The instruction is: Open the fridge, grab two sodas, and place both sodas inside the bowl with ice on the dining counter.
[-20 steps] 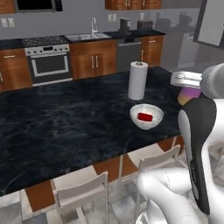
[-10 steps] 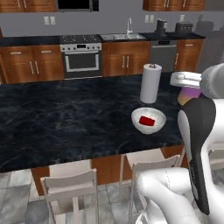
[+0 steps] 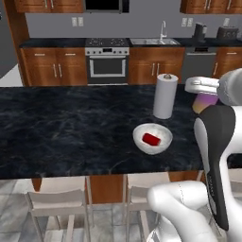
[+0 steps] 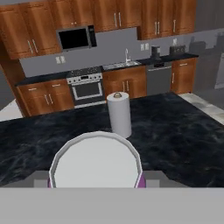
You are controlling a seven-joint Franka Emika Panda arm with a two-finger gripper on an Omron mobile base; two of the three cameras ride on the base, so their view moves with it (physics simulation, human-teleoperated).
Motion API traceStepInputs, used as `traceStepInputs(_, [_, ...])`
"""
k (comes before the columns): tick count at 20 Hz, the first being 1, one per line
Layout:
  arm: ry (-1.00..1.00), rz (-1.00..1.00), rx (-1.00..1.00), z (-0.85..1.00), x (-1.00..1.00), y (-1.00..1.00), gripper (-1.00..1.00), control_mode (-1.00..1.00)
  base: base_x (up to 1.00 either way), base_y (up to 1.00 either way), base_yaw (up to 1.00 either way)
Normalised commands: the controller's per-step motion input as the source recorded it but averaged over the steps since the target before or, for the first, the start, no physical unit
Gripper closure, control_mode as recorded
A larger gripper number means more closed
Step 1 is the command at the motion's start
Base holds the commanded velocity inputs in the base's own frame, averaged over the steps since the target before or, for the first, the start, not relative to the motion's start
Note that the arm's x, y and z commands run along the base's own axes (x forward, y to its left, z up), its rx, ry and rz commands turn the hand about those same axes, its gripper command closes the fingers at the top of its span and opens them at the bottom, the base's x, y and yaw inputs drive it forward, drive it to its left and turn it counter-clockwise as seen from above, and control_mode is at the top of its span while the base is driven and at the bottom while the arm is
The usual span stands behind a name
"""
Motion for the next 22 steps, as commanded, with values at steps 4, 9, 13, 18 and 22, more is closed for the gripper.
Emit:
traceStepInputs(4, [0.00, 0.00, 0.00, 0.00, 0.00, 0.00, 1.00, 1.00, 1.00, -0.66, 0.26])
traceStepInputs(9, [0.08, -0.02, -0.03, -0.17, 0.33, 0.04, 1.00, -1.00, 0.35, -0.08, 0.06])
traceStepInputs(13, [0.41, 0.13, 0.00, -0.33, 1.00, -0.13, 1.00, -1.00, 0.00, 0.00, 0.00])
traceStepInputs(18, [0.46, 0.31, 0.00, -0.45, 1.00, -0.11, 1.00, -1.00, 0.00, 0.00, 0.00])
traceStepInputs(22, [0.27, 0.41, 0.00, -0.54, 0.96, -0.12, 1.00, -1.00, 0.00, 0.00, 0.00])
